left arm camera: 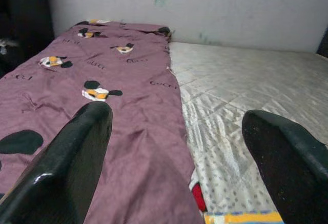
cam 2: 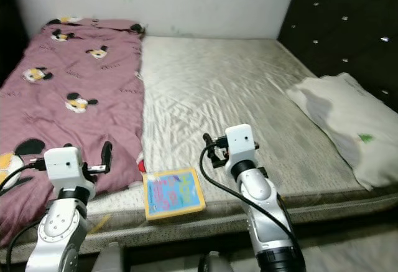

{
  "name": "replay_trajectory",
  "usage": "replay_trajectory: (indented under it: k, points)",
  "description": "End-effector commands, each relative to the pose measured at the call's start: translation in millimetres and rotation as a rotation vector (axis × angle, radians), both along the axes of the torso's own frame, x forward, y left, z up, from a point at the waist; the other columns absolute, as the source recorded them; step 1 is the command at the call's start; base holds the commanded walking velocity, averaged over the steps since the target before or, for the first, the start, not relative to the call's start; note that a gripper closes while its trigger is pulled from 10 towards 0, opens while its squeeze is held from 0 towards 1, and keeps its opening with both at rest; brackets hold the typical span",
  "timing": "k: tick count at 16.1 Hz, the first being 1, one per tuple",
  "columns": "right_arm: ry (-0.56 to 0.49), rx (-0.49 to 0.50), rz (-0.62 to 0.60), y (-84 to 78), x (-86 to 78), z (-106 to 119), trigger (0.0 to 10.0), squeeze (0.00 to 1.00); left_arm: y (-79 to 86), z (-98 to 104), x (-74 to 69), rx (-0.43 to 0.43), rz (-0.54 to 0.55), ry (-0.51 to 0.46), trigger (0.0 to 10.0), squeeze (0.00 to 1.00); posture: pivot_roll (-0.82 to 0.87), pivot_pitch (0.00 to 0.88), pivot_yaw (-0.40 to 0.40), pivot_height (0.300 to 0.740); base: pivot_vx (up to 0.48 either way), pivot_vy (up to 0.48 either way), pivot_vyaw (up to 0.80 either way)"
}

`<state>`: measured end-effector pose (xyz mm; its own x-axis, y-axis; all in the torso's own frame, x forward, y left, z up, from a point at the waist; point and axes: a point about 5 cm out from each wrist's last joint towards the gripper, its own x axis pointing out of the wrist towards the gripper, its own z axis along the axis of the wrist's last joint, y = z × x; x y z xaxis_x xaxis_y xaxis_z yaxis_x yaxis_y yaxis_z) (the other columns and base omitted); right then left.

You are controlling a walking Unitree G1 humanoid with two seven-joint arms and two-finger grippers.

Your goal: Clean up the room

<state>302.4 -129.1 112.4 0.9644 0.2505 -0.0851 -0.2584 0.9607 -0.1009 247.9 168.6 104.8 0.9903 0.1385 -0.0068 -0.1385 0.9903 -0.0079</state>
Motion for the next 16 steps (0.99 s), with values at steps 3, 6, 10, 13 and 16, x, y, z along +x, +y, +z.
replay_trajectory:
  k: [3, 6, 10, 13, 16]
  points:
    - [-0.006, 0.0, 0.002, -0.2, 2.9, 2.0, 10.0, 0.0, -3.2, 2.3, 1.2, -0.005, -0.009, -0.01, 10.0, 0.0, 0.01, 0.002, -0.089, 0.63, 0.0, 0.0, 0.0]
    - [-0.003, 0.003, 0.001, -0.4, 3.1, 1.7, 10.0, 0.0, -3.8, 2.3, 1.4, -0.011, -0.014, -0.01, 10.0, 0.0, 0.01, 0.002, -0.089, 0.63, 0.0, 0.0, 0.0]
    - [-0.012, -0.014, 0.014, 0.9, 3.5, 1.8, 10.0, 0.0, -3.4, 2.9, 1.6, -0.014, -0.011, -0.012, 10.0, 0.0, 0.0, 0.003, -0.089, 0.63, 0.0, 0.0, 0.0]
    - [-0.02, -0.02, 0.037, 3.7, 2.7, 2.0, 10.0, 0.0, -2.8, 3.2, 1.8, -0.018, -0.008, -0.014, 10.0, 0.0, 0.0, 0.002, -0.089, 0.63, 0.0, 0.0, 0.43]
    - [-0.021, -0.022, 0.04, 4.8, 2.5, 1.9, 10.0, 0.0, -3.2, 3.6, 2.6, -0.02, -0.015, -0.018, 10.0, 0.0, 0.0, 0.002, -0.088, 0.63, 0.0, 0.0, 0.78]
